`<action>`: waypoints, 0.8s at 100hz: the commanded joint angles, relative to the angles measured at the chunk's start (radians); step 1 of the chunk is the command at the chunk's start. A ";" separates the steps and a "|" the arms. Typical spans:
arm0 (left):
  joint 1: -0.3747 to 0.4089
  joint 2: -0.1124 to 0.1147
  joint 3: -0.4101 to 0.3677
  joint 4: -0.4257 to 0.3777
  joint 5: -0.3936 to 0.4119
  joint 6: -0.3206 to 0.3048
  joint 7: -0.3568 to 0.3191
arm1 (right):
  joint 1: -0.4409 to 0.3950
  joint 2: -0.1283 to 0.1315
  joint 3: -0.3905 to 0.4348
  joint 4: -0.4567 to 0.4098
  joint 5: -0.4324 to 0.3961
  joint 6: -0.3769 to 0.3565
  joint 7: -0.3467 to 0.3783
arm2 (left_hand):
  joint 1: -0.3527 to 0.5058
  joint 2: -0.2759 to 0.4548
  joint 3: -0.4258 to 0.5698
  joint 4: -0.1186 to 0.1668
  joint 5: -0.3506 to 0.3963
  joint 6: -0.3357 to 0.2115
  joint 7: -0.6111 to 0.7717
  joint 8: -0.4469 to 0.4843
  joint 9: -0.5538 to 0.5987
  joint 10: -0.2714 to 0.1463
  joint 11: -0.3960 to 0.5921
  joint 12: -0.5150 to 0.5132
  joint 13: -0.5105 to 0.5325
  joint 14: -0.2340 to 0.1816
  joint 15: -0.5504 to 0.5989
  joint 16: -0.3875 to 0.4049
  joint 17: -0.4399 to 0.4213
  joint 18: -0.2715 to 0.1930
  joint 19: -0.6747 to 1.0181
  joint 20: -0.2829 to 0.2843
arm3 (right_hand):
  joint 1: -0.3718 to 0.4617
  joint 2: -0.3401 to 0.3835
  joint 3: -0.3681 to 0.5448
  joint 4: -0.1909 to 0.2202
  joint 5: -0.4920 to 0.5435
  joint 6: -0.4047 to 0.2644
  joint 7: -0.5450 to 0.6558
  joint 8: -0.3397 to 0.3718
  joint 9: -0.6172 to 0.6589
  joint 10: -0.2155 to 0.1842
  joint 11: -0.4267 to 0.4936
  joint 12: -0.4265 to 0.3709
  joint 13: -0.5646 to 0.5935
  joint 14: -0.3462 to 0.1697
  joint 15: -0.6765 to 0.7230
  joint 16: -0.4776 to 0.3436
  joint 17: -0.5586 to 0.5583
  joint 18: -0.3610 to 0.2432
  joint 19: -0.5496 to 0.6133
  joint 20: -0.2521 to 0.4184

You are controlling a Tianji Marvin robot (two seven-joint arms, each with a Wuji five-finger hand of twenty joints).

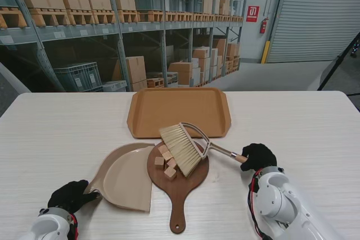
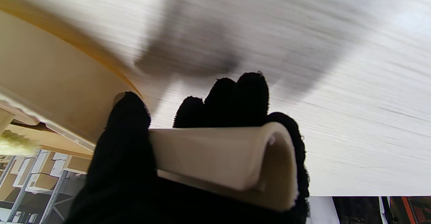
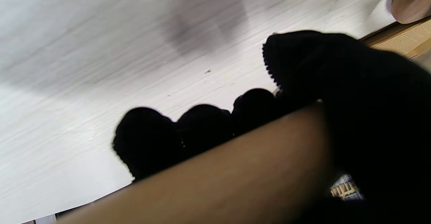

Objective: Sweep wood blocks off a wooden cutting board into a dustpan and pour them into a container

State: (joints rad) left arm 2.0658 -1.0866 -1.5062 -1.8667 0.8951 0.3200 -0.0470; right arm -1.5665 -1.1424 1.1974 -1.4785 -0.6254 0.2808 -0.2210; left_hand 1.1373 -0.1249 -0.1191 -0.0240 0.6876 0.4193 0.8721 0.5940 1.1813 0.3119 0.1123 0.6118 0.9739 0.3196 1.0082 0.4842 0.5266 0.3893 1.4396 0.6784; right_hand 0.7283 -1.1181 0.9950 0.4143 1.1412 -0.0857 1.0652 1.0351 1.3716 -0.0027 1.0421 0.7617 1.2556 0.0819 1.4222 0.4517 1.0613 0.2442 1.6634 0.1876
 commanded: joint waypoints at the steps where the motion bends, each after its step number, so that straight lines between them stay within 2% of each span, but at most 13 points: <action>1: 0.007 -0.001 0.002 -0.011 -0.001 0.002 -0.020 | 0.015 -0.013 -0.010 -0.006 0.004 0.000 0.012 | 0.092 0.030 0.130 0.013 0.111 -0.069 0.031 -0.035 0.067 -0.259 0.945 -0.012 0.104 -0.141 -0.007 -0.006 0.002 -0.024 -0.016 -0.007 | 0.161 0.102 0.575 0.007 0.159 -0.176 0.101 0.031 0.075 -0.023 0.006 0.004 0.042 -0.011 0.022 -0.021 0.016 0.022 0.120 -0.017; 22: 0.005 0.001 0.005 -0.014 0.003 0.005 -0.028 | 0.033 -0.013 -0.020 -0.011 -0.008 0.003 0.007 | 0.086 -0.008 0.140 0.010 0.121 -0.080 0.035 -0.059 0.081 -0.256 0.902 -0.029 0.115 -0.138 -0.040 -0.014 0.016 -0.020 -0.021 -0.020 | 0.161 0.102 0.575 0.003 0.156 -0.178 0.099 0.030 0.075 -0.024 0.004 0.006 0.043 -0.011 0.021 -0.021 0.014 0.021 0.118 -0.018; 59: 0.010 0.002 0.005 -0.022 0.019 0.006 -0.035 | -0.043 0.002 0.038 -0.061 -0.085 -0.001 0.013 | 0.062 -0.062 0.127 0.005 0.115 -0.098 0.040 -0.069 0.078 -0.253 0.870 -0.039 0.111 -0.135 -0.063 -0.017 0.017 -0.020 -0.021 -0.023 | 0.161 0.104 0.575 0.001 0.155 -0.177 0.099 0.029 0.074 -0.021 0.000 0.006 0.043 -0.012 0.014 -0.025 0.013 0.023 0.116 -0.018; 80: 0.016 0.003 0.005 -0.027 0.027 0.005 -0.039 | -0.066 0.009 0.042 -0.068 -0.107 -0.014 0.025 | 0.042 -0.082 0.137 0.005 0.137 -0.103 0.053 -0.075 0.106 -0.264 0.841 -0.049 0.141 -0.140 -0.087 -0.024 0.060 -0.020 -0.032 -0.045 | 0.159 0.103 0.575 -0.001 0.153 -0.177 0.098 0.028 0.073 -0.022 -0.001 0.006 0.043 -0.011 0.014 -0.025 0.011 0.024 0.114 -0.020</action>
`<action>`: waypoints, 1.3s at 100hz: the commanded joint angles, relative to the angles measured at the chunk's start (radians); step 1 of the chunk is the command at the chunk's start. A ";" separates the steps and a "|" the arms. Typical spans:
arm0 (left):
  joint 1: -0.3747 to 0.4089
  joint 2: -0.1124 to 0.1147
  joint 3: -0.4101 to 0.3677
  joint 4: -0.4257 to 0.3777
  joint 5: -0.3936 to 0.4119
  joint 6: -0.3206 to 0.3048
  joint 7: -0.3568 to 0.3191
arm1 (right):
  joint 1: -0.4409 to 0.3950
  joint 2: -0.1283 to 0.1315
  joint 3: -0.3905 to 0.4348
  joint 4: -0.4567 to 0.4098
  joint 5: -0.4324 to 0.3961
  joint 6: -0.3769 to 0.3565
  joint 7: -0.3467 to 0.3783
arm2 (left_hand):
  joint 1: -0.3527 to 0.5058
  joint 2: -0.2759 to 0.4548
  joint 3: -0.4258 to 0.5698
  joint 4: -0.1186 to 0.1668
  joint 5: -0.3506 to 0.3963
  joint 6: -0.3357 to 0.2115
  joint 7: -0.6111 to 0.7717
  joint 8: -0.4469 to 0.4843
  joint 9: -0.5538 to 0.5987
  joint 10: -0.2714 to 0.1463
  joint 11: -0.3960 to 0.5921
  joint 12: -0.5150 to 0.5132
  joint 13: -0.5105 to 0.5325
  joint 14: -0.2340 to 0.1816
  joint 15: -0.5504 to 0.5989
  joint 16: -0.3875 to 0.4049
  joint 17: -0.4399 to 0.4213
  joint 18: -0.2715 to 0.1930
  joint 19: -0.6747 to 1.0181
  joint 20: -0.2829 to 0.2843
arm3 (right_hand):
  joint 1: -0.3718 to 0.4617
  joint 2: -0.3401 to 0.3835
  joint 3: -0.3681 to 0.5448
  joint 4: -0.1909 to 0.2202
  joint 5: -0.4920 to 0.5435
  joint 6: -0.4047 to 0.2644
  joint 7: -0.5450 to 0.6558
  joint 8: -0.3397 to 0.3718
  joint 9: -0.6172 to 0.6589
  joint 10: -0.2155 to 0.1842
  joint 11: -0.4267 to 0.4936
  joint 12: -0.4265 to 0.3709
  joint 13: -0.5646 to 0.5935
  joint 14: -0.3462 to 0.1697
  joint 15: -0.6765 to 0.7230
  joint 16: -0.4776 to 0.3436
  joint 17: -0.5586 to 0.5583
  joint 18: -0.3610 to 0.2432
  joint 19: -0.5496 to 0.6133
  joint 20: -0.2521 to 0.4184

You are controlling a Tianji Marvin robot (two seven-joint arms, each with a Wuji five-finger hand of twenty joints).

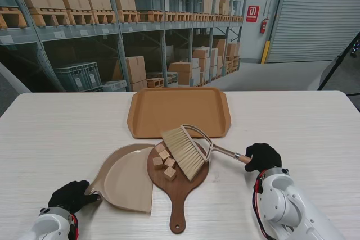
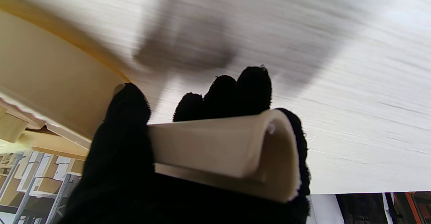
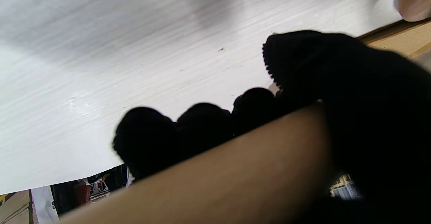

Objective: Sweep wood blocks off a wooden cutting board into a dustpan and pour them into a container

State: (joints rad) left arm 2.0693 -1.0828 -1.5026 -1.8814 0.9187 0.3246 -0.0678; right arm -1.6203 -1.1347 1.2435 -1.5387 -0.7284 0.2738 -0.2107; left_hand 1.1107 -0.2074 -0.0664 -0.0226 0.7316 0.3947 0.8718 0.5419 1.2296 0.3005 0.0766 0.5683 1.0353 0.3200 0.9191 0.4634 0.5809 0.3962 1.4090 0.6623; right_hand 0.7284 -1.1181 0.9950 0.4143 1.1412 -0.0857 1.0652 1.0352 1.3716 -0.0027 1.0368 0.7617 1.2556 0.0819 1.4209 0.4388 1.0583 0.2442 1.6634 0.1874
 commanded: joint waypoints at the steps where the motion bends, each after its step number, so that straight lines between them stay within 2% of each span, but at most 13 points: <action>1: 0.013 -0.001 0.001 -0.013 0.003 0.000 -0.018 | -0.012 0.002 -0.005 -0.008 -0.005 -0.007 0.014 | 0.068 0.001 0.085 0.004 0.093 -0.078 0.053 -0.023 0.058 -0.252 0.877 -0.006 0.080 -0.141 0.001 -0.004 0.007 -0.027 -0.001 -0.029 | 0.159 0.103 0.575 -0.001 0.153 -0.177 0.098 0.028 0.073 -0.022 0.004 0.006 0.043 -0.011 0.015 -0.012 0.014 0.024 0.114 -0.019; 30: 0.019 -0.002 0.001 -0.016 -0.001 0.006 -0.012 | -0.006 -0.001 -0.042 -0.004 0.017 -0.010 0.018 | 0.075 -0.002 0.096 0.002 0.114 -0.084 0.065 -0.019 0.083 -0.262 0.883 -0.002 0.101 -0.147 0.001 -0.005 0.024 -0.028 0.004 -0.042 | 0.158 0.101 0.575 -0.004 0.151 -0.177 0.098 0.027 0.071 -0.023 0.003 0.006 0.043 -0.012 0.013 -0.013 0.014 0.023 0.114 -0.019; 72: 0.016 -0.002 0.004 -0.014 -0.014 0.001 -0.015 | 0.073 -0.017 -0.155 0.041 0.088 -0.003 0.013 | 0.075 0.005 0.099 -0.001 0.116 -0.085 0.073 -0.017 0.084 -0.267 0.896 0.006 0.102 -0.150 0.006 -0.003 0.024 -0.030 0.011 -0.049 | 0.156 0.099 0.575 -0.008 0.146 -0.181 0.096 0.025 0.069 -0.027 0.001 0.005 0.044 -0.019 0.004 -0.019 0.012 0.022 0.111 -0.021; 90: 0.016 -0.002 0.005 -0.013 -0.018 0.001 -0.012 | 0.109 -0.022 -0.202 0.054 0.111 -0.025 0.013 | 0.076 0.005 0.099 -0.002 0.115 -0.084 0.074 -0.016 0.085 -0.267 0.898 0.007 0.103 -0.150 0.008 -0.002 0.022 -0.029 0.012 -0.051 | 0.155 0.097 0.575 -0.009 0.145 -0.183 0.096 0.024 0.068 -0.027 0.000 0.004 0.043 -0.017 0.005 -0.018 0.012 0.021 0.110 -0.022; 110: 0.017 -0.003 0.005 -0.013 -0.019 0.003 -0.009 | 0.137 -0.025 -0.255 0.068 0.130 -0.091 0.017 | 0.078 0.007 0.100 -0.002 0.115 -0.084 0.075 -0.015 0.083 -0.268 0.902 0.010 0.101 -0.151 0.009 -0.002 0.022 -0.030 0.014 -0.052 | 0.153 0.092 0.575 -0.014 0.140 -0.188 0.096 0.023 0.065 -0.032 -0.001 0.003 0.043 -0.021 0.002 -0.020 0.012 0.016 0.105 -0.026; 130: 0.018 -0.004 0.005 -0.013 -0.021 0.004 -0.005 | 0.135 -0.023 -0.268 0.063 0.132 -0.138 0.017 | 0.078 0.008 0.100 -0.001 0.114 -0.084 0.074 -0.015 0.083 -0.267 0.904 0.010 0.099 -0.151 0.011 -0.001 0.019 -0.032 0.015 -0.054 | 0.150 0.086 0.575 -0.016 0.136 -0.195 0.099 0.021 0.064 -0.038 -0.002 0.000 0.043 -0.026 -0.001 -0.021 0.014 0.012 0.104 -0.029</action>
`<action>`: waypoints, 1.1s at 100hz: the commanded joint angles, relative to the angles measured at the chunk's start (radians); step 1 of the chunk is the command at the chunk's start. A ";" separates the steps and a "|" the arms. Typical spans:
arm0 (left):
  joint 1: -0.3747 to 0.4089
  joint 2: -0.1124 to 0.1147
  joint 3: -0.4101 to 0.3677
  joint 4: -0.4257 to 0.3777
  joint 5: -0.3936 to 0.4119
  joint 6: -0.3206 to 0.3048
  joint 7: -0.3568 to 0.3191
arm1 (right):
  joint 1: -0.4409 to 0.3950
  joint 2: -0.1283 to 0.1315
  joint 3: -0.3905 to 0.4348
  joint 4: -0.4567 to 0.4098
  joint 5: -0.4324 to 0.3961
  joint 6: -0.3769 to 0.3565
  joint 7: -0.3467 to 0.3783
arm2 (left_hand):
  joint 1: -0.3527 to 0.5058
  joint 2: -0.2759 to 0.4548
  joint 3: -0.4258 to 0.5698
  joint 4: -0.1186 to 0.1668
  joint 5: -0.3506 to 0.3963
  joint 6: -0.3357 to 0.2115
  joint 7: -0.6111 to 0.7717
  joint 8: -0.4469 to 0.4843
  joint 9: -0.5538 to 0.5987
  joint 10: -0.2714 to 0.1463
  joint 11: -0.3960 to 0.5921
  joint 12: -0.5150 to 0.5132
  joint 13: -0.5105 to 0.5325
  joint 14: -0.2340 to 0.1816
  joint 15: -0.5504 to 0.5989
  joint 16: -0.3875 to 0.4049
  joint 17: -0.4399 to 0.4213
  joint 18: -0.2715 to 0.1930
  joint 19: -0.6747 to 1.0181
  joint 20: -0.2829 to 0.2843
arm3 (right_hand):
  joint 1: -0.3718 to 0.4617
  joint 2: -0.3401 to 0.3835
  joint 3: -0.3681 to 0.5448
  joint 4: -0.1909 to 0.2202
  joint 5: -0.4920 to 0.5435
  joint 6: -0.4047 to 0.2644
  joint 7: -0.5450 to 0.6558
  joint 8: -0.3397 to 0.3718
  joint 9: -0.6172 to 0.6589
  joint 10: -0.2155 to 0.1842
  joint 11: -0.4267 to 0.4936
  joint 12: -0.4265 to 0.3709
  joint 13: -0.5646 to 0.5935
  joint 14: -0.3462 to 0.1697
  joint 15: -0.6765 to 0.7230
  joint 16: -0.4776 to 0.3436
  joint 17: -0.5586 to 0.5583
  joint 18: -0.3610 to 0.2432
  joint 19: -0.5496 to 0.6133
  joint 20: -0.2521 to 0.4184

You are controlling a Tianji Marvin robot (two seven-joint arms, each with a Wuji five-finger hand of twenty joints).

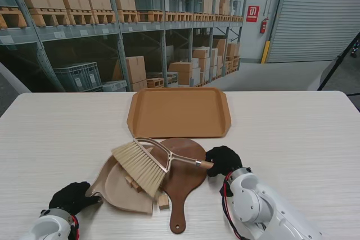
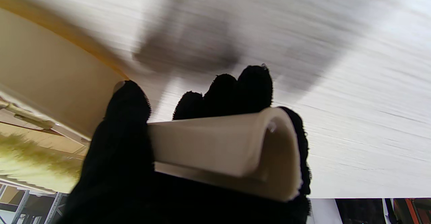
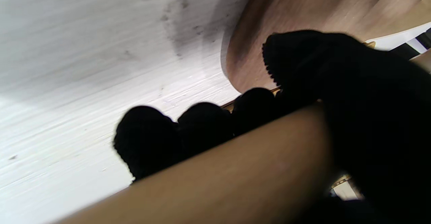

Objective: Sweep wood blocks off a wooden cutting board into a dustpan and pour them into a container

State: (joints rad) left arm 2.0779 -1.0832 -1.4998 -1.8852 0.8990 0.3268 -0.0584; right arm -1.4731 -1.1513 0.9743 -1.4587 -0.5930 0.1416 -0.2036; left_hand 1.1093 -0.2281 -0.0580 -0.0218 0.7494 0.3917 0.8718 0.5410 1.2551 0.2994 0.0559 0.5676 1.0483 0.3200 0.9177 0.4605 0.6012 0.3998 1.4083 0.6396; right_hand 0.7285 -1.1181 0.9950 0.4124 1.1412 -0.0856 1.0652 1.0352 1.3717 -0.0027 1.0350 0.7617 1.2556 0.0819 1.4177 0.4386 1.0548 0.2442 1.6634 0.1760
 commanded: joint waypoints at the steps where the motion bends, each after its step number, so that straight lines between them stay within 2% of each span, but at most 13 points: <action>1: 0.009 -0.003 0.002 -0.009 -0.002 0.002 -0.014 | -0.013 -0.006 0.002 -0.018 -0.004 -0.005 0.010 | 0.079 0.028 0.090 -0.002 0.096 -0.081 0.075 -0.013 0.057 -0.266 0.925 0.011 0.086 -0.151 0.013 0.002 -0.001 -0.035 0.016 -0.031 | 0.149 0.086 0.575 -0.014 0.136 -0.196 0.099 0.021 0.064 -0.038 0.000 0.000 0.043 -0.026 0.002 -0.021 0.017 0.012 0.104 -0.017; 25: 0.011 -0.004 0.001 -0.008 -0.003 0.001 -0.011 | -0.059 -0.003 0.073 -0.074 -0.025 0.007 -0.007 | 0.081 0.031 0.091 -0.003 0.094 -0.082 0.076 -0.013 0.055 -0.266 0.928 0.012 0.084 -0.152 0.015 0.004 -0.004 -0.035 0.017 -0.031 | 0.152 0.090 0.575 -0.015 0.137 -0.190 0.101 0.017 0.065 -0.033 0.001 -0.003 0.043 -0.022 0.001 -0.020 0.017 0.012 0.104 -0.018; 43: 0.011 -0.004 0.000 -0.008 -0.001 0.002 -0.011 | -0.112 0.012 0.153 -0.117 -0.055 -0.034 0.017 | 0.082 0.053 0.092 -0.004 0.093 -0.078 0.073 -0.014 0.052 -0.264 0.930 0.013 0.082 -0.150 0.016 0.004 -0.010 -0.036 0.018 -0.031 | 0.156 0.090 0.575 -0.006 0.152 -0.188 0.105 0.013 0.074 -0.029 0.003 -0.003 0.043 -0.017 0.008 -0.014 0.018 0.023 0.104 -0.017; 51: 0.011 -0.004 0.000 -0.007 -0.003 0.002 -0.011 | -0.135 0.022 0.195 -0.129 -0.071 -0.074 0.043 | 0.082 0.060 0.090 -0.005 0.093 -0.075 0.071 -0.013 0.050 -0.262 0.932 0.014 0.081 -0.148 0.017 0.005 -0.013 -0.035 0.018 -0.030 | 0.157 0.093 0.575 -0.004 0.161 -0.188 0.106 0.013 0.076 -0.028 0.006 0.001 0.043 -0.016 0.010 -0.011 0.018 0.027 0.104 -0.015; 85: 0.005 -0.002 0.003 -0.004 -0.006 0.001 -0.020 | -0.188 0.065 0.366 -0.115 -0.082 -0.349 0.203 | 0.086 0.068 0.084 -0.005 0.091 -0.075 0.067 -0.009 0.047 -0.260 0.936 0.015 0.075 -0.145 0.020 0.007 -0.018 -0.034 0.018 -0.028 | 0.162 0.108 0.575 0.002 0.174 -0.189 0.121 0.024 0.076 -0.028 0.024 0.020 0.043 -0.019 0.014 0.006 0.017 0.036 0.101 -0.008; 110: 0.000 -0.001 0.006 -0.001 -0.007 0.003 -0.026 | -0.202 0.087 0.439 -0.079 -0.072 -0.457 0.304 | 0.090 0.074 0.081 -0.004 0.089 -0.075 0.065 -0.008 0.044 -0.258 0.935 0.015 0.071 -0.145 0.020 0.008 -0.022 -0.033 0.016 -0.026 | 0.165 0.107 0.575 0.008 0.175 -0.193 0.133 0.028 0.076 -0.031 0.035 0.028 0.043 -0.029 0.016 0.017 0.013 0.027 0.101 0.000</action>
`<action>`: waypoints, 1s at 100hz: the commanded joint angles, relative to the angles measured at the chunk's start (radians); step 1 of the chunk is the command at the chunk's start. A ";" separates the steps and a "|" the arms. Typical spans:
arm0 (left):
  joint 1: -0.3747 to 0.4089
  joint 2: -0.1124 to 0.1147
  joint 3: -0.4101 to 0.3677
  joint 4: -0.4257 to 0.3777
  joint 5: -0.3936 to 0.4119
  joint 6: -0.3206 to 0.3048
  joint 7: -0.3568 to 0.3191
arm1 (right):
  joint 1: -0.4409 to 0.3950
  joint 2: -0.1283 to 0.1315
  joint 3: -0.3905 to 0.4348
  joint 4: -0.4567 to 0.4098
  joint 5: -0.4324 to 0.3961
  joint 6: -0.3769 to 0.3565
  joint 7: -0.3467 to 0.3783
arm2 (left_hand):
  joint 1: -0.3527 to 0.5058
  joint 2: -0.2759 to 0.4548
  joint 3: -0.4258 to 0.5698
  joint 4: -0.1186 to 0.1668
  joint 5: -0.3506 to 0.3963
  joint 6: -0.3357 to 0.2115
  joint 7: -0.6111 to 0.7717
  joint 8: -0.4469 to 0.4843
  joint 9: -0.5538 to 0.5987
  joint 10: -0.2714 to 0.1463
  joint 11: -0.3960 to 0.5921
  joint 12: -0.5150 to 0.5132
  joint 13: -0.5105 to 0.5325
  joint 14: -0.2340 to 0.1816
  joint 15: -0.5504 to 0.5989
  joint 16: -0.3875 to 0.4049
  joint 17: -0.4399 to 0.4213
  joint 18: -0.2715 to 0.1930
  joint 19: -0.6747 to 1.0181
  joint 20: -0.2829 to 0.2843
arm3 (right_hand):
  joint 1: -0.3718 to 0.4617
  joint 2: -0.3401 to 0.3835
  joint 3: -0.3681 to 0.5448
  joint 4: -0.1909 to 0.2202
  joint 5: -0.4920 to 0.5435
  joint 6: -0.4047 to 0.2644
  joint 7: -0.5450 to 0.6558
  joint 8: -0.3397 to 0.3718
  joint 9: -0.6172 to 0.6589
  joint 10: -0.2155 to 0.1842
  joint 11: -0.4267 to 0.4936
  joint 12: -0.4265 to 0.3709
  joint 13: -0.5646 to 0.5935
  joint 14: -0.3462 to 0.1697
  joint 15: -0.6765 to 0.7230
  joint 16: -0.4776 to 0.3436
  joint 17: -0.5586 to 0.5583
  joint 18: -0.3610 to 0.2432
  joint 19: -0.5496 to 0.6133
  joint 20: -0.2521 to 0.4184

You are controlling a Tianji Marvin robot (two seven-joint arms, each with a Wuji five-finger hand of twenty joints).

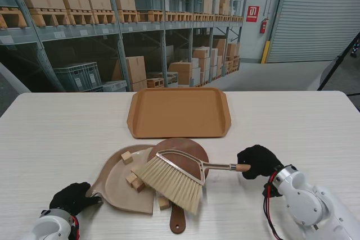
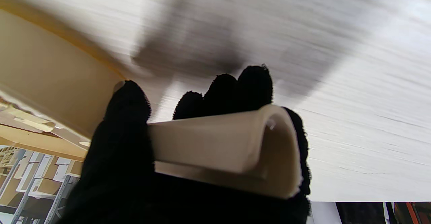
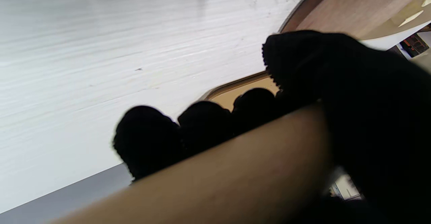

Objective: Sweep wood blocks off a wooden cutting board into a dustpan and pour them into a container

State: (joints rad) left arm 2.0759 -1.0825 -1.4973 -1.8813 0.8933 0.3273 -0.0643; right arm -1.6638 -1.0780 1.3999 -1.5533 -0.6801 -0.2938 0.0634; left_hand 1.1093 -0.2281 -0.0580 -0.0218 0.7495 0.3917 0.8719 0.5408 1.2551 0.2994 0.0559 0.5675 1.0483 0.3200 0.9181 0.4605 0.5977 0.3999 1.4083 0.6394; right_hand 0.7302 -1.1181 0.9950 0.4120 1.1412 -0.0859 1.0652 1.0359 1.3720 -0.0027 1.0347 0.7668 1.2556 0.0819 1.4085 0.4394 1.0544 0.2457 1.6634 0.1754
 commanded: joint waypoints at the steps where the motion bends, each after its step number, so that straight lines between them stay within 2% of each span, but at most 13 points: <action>1: 0.001 -0.002 0.004 -0.005 -0.002 0.003 -0.020 | -0.012 0.014 0.016 0.017 0.018 -0.024 0.041 | 0.090 0.074 0.080 -0.004 0.089 -0.075 0.065 -0.008 0.044 -0.258 0.935 0.015 0.071 -0.145 0.020 0.008 -0.019 -0.033 0.016 -0.026 | 0.163 0.107 0.575 0.009 0.176 -0.192 0.133 0.028 0.076 -0.030 0.036 0.023 0.043 -0.029 0.025 0.017 0.014 0.025 0.101 0.001; 41: -0.001 -0.002 0.005 -0.002 -0.004 0.004 -0.021 | -0.017 0.040 0.084 0.069 -0.018 -0.131 0.122 | 0.093 0.077 0.075 -0.003 0.088 -0.075 0.062 -0.006 0.042 -0.257 0.936 0.015 0.068 -0.143 0.020 0.009 -0.023 -0.033 0.015 -0.024 | 0.166 0.099 0.575 0.080 0.181 -0.208 0.192 0.036 0.077 -0.046 0.103 0.031 0.043 -0.064 0.057 0.051 0.024 0.005 0.092 0.045; 51: -0.001 -0.002 0.005 -0.002 -0.004 0.005 -0.021 | -0.023 0.042 0.098 0.079 -0.019 -0.161 0.126 | 0.094 0.077 0.075 -0.003 0.089 -0.074 0.062 -0.006 0.042 -0.257 0.936 0.016 0.068 -0.142 0.021 0.009 -0.023 -0.034 0.015 -0.023 | 0.167 0.098 0.575 0.085 0.182 -0.211 0.199 0.035 0.077 -0.048 0.110 0.031 0.042 -0.070 0.060 0.054 0.026 0.001 0.090 0.051; 71: -0.002 -0.002 0.005 0.000 -0.005 0.005 -0.020 | -0.043 0.033 0.120 0.100 -0.028 -0.232 0.057 | 0.095 0.079 0.073 -0.002 0.088 -0.074 0.061 -0.006 0.041 -0.257 0.936 0.016 0.067 -0.145 0.021 0.010 -0.023 -0.033 0.015 -0.022 | 0.166 0.097 0.575 0.089 0.183 -0.220 0.210 0.034 0.078 -0.057 0.121 0.029 0.043 -0.080 0.066 0.060 0.033 -0.009 0.087 0.061; 100: -0.002 -0.003 0.006 0.002 -0.006 0.006 -0.017 | -0.067 0.045 0.138 0.087 -0.024 -0.314 0.098 | 0.096 0.080 0.071 -0.002 0.087 -0.074 0.061 -0.005 0.040 -0.255 0.937 0.016 0.067 -0.143 0.021 0.010 -0.024 -0.031 0.015 -0.020 | 0.163 0.085 0.575 0.096 0.182 -0.232 0.218 0.031 0.077 -0.067 0.130 0.027 0.043 -0.090 0.069 0.065 0.036 -0.019 0.083 0.068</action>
State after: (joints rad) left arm 2.0708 -1.0823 -1.4943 -1.8767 0.8888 0.3303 -0.0649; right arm -1.7188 -1.0393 1.5394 -1.4566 -0.6953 -0.5957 0.1473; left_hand 1.1093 -0.2281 -0.0581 -0.0217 0.7495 0.3917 0.8721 0.5408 1.2551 0.2994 0.0559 0.5757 1.0483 0.3200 0.9182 0.4607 0.5959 0.4001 1.4083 0.6394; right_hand 0.7387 -1.1181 0.9950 0.4537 1.1412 -0.0859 1.0772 1.0462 1.3720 -0.0030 1.0599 0.7692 1.2559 0.0717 1.4216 0.4781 1.0541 0.2423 1.6634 0.2162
